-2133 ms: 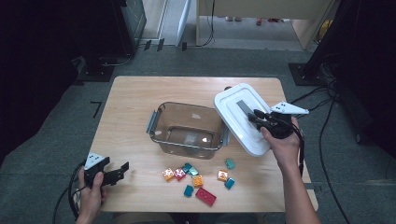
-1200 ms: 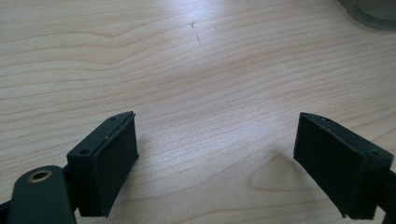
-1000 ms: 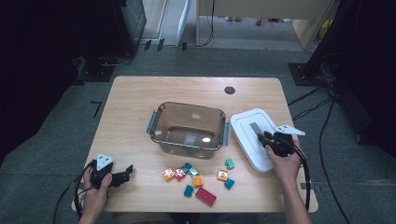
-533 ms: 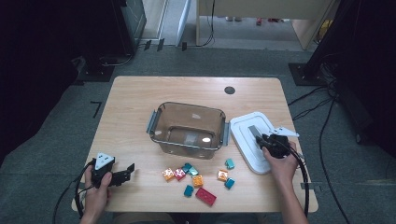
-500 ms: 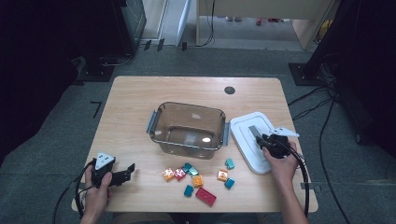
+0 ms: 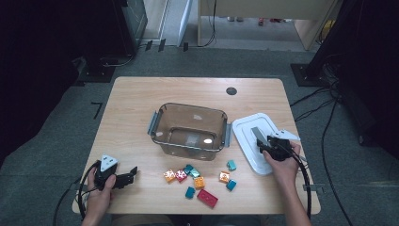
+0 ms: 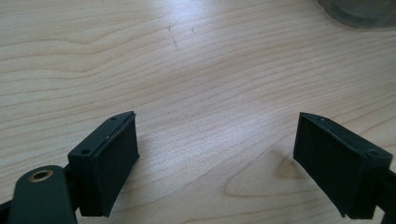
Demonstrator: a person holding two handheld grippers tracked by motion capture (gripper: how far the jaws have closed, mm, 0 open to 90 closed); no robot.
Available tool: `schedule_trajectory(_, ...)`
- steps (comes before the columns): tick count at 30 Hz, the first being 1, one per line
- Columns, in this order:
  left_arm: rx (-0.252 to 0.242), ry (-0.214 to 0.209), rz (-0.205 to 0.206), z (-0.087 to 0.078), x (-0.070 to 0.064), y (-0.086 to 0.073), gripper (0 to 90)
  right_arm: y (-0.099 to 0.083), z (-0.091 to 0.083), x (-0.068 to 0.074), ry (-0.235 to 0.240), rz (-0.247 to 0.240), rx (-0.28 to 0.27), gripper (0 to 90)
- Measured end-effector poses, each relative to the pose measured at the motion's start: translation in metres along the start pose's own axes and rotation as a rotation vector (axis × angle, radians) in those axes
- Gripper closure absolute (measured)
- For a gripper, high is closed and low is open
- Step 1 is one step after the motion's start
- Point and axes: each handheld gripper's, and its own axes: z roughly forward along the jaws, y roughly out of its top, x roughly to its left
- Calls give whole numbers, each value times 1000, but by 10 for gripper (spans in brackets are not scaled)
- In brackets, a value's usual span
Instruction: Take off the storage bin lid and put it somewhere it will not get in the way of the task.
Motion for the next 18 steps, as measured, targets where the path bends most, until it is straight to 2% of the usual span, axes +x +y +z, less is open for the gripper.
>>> schedule_trajectory(1, 3, 9, 7, 0, -2, 0, 136, 1, -1, 0, 3, 3, -5, 406)
schedule_trajectory(4, 6, 13, 16, 1, -2, 0, 135, 4, -6, 1, 47, 58, -31, 293)
schedule_trajectory(6, 6, 13, 17, 1, -2, 0, 135, 6, -9, 3, 53, 66, -39, 226)
schedule_trajectory(8, 6, 13, 17, 1, -2, 0, 135, 7, -14, 7, 80, 65, -41, 150)
schedule_trajectory(13, 6, 13, 17, 1, -2, 0, 134, 4, -28, 24, 133, 34, -34, 133)
schedule_trajectory(18, 6, 13, 17, 1, -2, 0, 134, -5, -45, 41, 152, 16, -13, 132)
